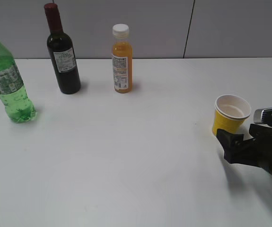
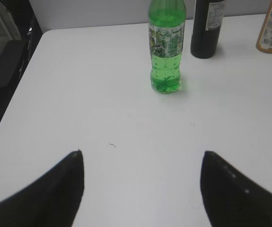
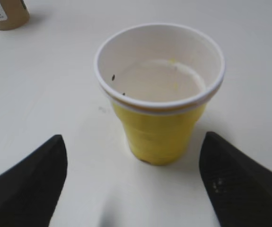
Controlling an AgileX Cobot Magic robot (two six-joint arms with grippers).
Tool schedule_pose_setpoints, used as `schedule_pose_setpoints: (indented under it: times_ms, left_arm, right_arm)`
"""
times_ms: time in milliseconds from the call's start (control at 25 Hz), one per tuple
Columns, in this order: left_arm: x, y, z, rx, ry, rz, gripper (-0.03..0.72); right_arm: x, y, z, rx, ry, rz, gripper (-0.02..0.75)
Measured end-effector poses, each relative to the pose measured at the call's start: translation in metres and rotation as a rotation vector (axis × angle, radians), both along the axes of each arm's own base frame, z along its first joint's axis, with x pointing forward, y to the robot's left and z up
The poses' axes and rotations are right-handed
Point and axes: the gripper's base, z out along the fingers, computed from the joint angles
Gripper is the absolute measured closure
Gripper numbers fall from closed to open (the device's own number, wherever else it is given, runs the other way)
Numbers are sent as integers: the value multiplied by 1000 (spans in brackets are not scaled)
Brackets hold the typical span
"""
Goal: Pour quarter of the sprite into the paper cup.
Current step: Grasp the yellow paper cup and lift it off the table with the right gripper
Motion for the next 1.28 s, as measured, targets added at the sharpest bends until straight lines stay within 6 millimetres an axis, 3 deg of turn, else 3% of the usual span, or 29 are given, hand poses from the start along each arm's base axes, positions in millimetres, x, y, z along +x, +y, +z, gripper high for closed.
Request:
schedule_pose_setpoints:
  times_ms: [1280]
  left_arm:
    - [0,0,0,0,0,0,106]
  right_arm:
    - [50,7,-42,-2,71,-89,70]
